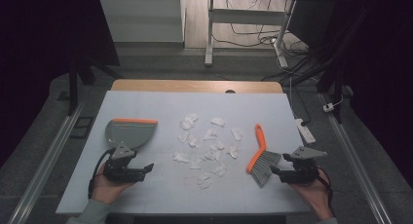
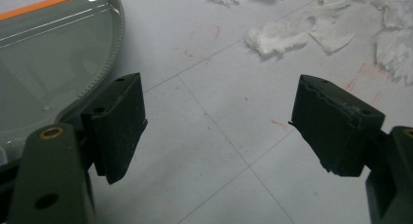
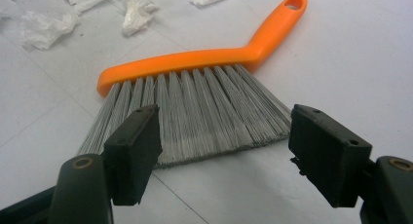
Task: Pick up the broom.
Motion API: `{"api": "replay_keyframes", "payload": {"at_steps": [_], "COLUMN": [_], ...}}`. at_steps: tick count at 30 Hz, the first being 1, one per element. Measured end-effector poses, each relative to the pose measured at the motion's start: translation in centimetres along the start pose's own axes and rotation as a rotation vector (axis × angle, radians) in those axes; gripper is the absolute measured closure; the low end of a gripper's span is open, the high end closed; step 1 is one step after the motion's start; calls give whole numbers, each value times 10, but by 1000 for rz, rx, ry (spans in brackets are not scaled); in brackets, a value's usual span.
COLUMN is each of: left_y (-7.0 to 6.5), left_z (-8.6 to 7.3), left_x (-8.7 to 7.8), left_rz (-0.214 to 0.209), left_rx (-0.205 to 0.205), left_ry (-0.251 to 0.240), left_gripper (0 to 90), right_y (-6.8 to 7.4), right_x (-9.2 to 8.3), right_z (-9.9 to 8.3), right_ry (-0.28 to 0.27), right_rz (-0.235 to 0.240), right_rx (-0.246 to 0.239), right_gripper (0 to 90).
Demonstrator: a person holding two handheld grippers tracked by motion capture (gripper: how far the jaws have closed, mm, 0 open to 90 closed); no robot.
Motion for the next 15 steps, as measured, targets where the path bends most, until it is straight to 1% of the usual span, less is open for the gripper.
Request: {"api": "replay_keyframes", "payload": {"at_steps": [2,9,15], "left_y": [0,1,0], "left_z": [0,0,1], "left_x": [0,0,1], "left_rz": [-2,-1,-2], "left_rx": [0,1,7], "left_ry": [1,-7,-4], "left_gripper": [204,204,204], "right_y": [1,2,3], "right_x": [0,0,0], "right_z": [0,-1,-1], "right_ry": [2,3,18], "right_rz": [4,1,0], "right_rx": [3,-21,-18], "right_gripper": [276,272,272]}}
Point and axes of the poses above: each handheld gripper's, and its own axes: x roughly forward along the jaws, z roughly out of its top, y roughly to its left, the point moved 1 cm from there along x, roughly forward along the jaws, and after that the axes turned 3 degrees about -z, right-handed, at the moved point
